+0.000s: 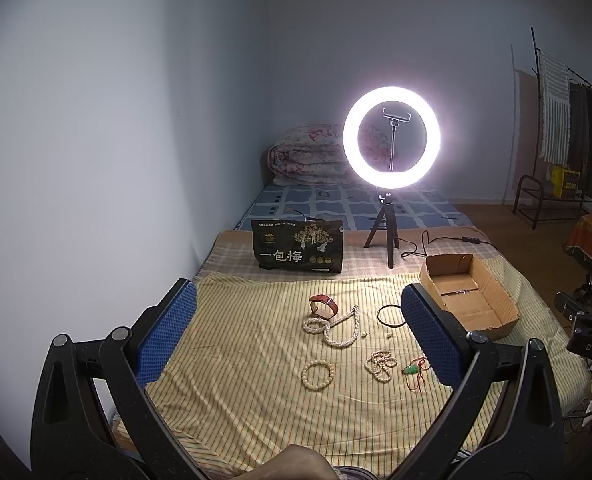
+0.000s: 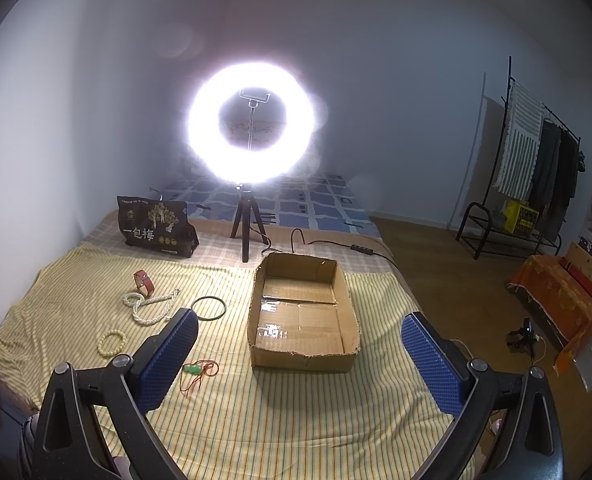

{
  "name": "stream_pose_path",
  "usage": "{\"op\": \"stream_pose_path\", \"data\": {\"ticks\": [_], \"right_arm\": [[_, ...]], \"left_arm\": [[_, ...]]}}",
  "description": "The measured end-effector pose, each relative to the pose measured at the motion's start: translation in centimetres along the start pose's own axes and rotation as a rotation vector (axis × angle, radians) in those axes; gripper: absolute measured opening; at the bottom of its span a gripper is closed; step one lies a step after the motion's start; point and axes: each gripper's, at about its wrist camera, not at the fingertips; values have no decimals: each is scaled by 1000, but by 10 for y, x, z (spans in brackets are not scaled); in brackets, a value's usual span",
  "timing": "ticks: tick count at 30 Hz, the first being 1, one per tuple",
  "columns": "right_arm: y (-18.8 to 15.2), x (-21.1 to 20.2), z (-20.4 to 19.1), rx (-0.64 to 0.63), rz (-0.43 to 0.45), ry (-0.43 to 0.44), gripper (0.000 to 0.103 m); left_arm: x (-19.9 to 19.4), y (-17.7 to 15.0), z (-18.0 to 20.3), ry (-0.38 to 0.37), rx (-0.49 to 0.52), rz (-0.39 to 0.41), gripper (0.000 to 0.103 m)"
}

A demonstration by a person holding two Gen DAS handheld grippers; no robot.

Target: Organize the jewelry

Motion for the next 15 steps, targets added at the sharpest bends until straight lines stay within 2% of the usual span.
{"op": "stream_pose_path", "data": {"ticks": [15], "right_arm": [[-2,3,-1,4,-10,-1,103]], "left_arm": [[2,-2,1,-9,-4,-3,103]]}}
Point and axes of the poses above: each gripper's, at about its wrist camera, not at the fingertips, and x roughly the way its jaws point, z to its right, y to its top, and after that the axes turned 15 degrees about x, right-handed
